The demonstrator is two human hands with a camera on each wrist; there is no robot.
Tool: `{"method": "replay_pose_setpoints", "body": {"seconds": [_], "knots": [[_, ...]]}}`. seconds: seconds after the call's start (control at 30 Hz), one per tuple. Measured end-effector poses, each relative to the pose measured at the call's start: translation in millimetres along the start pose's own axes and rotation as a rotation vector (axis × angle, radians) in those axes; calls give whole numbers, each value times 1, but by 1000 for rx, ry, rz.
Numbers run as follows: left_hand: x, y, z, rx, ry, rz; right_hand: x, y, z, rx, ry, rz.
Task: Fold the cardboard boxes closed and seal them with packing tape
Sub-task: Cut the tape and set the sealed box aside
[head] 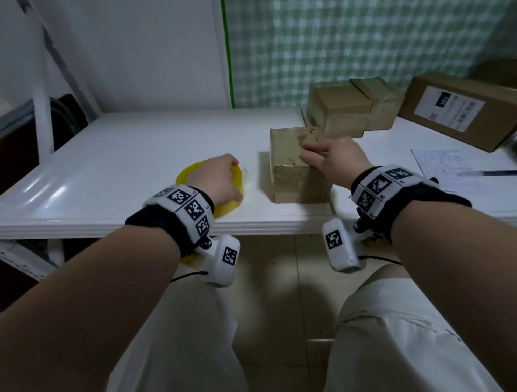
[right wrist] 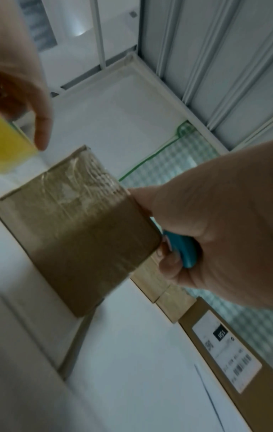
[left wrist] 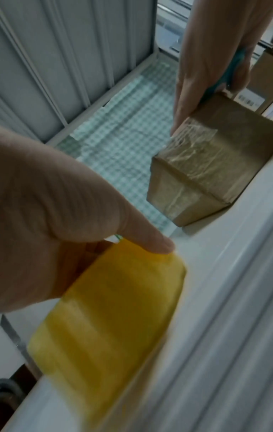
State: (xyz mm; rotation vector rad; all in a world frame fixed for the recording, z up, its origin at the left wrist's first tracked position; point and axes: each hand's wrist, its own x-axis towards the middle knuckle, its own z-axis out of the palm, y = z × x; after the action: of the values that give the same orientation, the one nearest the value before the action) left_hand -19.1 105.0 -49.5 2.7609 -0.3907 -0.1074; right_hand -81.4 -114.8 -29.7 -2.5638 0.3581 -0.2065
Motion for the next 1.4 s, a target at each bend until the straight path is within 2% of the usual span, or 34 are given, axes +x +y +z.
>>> {"method": "replay_pose_setpoints", "body": {"seconds": [0.1,0.2,0.3,0.4,0.67,0.87,0.97,1.2,1.27,1.4], "knots": [[5,10,2,72,-27,3,1,5,1,102,-28,-4],[5,36,-6,-5,69,180,5,9,3,164,-34,-13],[9,62,-3,-72,104,333,8,14,7,279,-28,-15],[15,70,11,-63,74,350,8,18,9,341,-21,-38],[21,64,32,-95,128,421,15,26,22,472,17,-62],[19,61,38,-168,152,465,13,25,24,495,35,-56],[17,61,37,-106,154,470,11,24,22,473,31,-54],[1,73,21,90,83,429,6,29,6,316,-29,-70],[-8,77,15,126,58,460,5,34,2,323,-41,-60],[-15,66,8,47,-102,556,6,36,2,342,-56,-53]]}}
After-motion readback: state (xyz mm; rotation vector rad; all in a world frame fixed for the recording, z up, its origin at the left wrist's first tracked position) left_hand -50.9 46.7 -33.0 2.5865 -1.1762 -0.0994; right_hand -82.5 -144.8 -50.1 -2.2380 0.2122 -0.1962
